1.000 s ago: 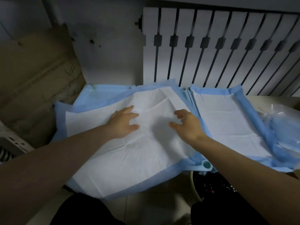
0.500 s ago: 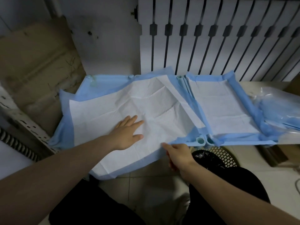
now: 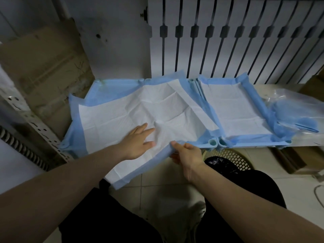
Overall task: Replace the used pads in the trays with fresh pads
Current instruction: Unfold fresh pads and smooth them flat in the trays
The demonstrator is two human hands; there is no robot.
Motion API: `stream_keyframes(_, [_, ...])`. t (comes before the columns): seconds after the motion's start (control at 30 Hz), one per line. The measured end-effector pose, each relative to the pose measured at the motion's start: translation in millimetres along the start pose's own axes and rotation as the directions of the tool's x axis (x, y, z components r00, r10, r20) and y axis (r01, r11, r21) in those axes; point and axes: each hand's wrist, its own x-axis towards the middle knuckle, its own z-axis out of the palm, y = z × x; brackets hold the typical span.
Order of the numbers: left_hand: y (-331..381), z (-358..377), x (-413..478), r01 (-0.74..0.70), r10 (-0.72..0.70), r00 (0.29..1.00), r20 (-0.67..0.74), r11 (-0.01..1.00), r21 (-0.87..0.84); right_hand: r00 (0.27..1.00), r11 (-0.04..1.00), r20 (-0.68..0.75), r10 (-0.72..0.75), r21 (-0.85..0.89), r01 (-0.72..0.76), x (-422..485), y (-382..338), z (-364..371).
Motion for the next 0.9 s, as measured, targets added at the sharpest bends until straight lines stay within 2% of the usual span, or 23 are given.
stream_keyframes(0.1, [4, -12, 0, -0.001, -0.009, 0.994, -0.110, 0.996, -0.087, 0.977, 0.966, -0.022, -0.210, -0.161, 0.204, -10, -29, 0])
stream_keyframes(0.2, [5, -31, 2, -0.039, 0.002, 0.966, -0.258, 0.990, -0.138, 0.914, 0.889, 0.019, -0.404, -0.228, 0.398, -20, -66, -2])
stream_keyframes(0.27, [5, -47, 6, -0.069, 0.010, 0.937, -0.350, 0.985, -0.157, 0.889, 0.864, 0.037, -0.456, -0.224, 0.452, -25, -92, -4])
stream_keyframes(0.43, [18, -92, 20, -0.190, 0.089, 0.836, -0.541, 0.973, -0.133, 0.897, 0.892, 0.077, -0.436, -0.095, 0.442, -30, -146, -21])
stream_keyframes(0.5, [26, -108, 26, -0.237, 0.151, 0.821, -0.551, 0.968, -0.087, 0.909, 0.909, 0.077, -0.409, -0.049, 0.413, -28, -162, -30])
stream_keyframes(0.63, [42, -120, 37, -0.266, 0.223, 0.859, -0.462, 0.964, -0.030, 0.939, 0.943, 0.095, -0.329, -0.023, 0.333, -24, -185, -49])
stream_keyframes(0.73, [58, -116, 44, -0.238, 0.196, 0.882, -0.428, 0.970, -0.047, 0.947, 0.951, 0.112, -0.302, -0.031, 0.307, -23, -191, -62])
stream_keyframes(0.9, [80, -103, 58, -0.293, 0.223, 0.900, -0.376, 0.946, -0.141, 0.954, 0.956, 0.098, -0.282, -0.054, 0.288, -19, -195, -80])
